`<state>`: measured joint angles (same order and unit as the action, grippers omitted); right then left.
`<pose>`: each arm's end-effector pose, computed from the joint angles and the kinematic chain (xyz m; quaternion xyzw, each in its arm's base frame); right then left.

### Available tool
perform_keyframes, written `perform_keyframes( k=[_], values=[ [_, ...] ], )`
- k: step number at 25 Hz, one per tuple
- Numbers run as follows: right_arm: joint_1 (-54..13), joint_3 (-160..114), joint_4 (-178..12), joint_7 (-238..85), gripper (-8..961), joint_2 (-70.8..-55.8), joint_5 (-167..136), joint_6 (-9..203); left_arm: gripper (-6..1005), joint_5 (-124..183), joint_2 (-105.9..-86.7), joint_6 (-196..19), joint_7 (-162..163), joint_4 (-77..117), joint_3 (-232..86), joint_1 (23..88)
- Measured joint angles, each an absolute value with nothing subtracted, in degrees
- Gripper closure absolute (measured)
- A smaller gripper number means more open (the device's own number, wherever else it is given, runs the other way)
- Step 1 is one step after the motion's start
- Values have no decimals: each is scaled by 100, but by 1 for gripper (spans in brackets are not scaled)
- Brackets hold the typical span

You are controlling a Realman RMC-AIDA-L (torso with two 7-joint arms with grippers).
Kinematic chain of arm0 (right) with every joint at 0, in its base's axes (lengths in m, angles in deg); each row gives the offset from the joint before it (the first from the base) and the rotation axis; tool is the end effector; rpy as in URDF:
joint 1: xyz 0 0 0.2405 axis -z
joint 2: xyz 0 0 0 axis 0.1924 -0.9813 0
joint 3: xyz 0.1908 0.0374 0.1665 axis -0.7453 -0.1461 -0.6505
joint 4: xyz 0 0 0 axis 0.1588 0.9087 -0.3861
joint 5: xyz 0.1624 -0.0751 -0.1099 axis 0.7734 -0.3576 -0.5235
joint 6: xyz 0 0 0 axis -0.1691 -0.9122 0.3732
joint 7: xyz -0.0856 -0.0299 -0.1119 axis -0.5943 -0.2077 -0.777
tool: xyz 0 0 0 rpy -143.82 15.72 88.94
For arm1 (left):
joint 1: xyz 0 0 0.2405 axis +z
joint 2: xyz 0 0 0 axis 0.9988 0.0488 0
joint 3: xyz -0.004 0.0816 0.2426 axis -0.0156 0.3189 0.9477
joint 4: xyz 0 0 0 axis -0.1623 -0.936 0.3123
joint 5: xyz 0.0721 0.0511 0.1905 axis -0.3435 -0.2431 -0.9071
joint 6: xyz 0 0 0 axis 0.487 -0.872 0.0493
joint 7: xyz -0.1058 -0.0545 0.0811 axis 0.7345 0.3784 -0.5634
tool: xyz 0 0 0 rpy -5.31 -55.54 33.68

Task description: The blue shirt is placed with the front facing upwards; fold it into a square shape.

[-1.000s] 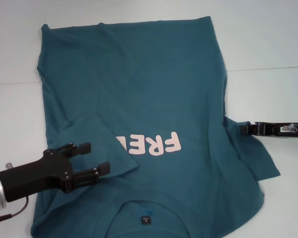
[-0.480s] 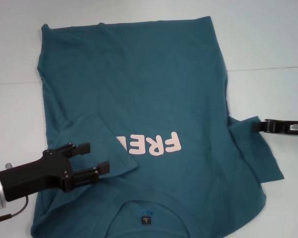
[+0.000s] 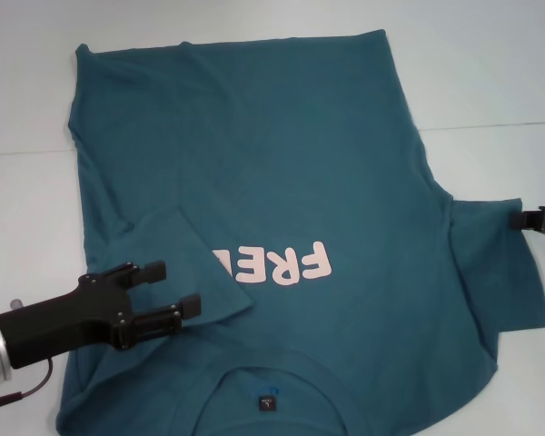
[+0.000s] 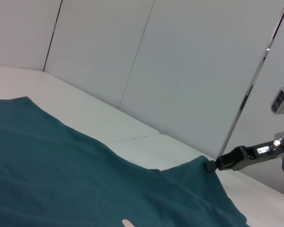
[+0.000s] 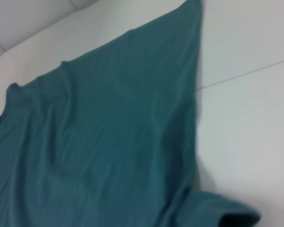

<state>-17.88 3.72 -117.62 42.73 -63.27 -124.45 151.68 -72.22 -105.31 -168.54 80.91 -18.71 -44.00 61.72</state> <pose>0.3543 0.3711 0.0733 -0.7299 0.5723 0.1882 0.3230 -0.2748 0.3106 -0.0113 -0.9001 -0.2796 -0.2889 0.1678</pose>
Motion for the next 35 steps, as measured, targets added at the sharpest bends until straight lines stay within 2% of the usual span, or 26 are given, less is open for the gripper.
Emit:
perform_keyframes(
  k=[19, 27, 35],
  values=[
    [-1652, 161, -12038, 4197, 944, -6218, -12484, 15464, 113, -7244, -10531, -16857, 8159, -1863, -4357, 6154],
    [-1818, 129, -12038, 3620, 944, -6420, -12428, 15209, 112, -7246, -10531, -16849, 8160, -1771, -4353, 6153],
    [-2005, 194, -12030, 3447, 944, -6515, -12454, 14936, 112, -7246, -10531, -16832, 8160, -1706, -4345, 6119]
  ],
)
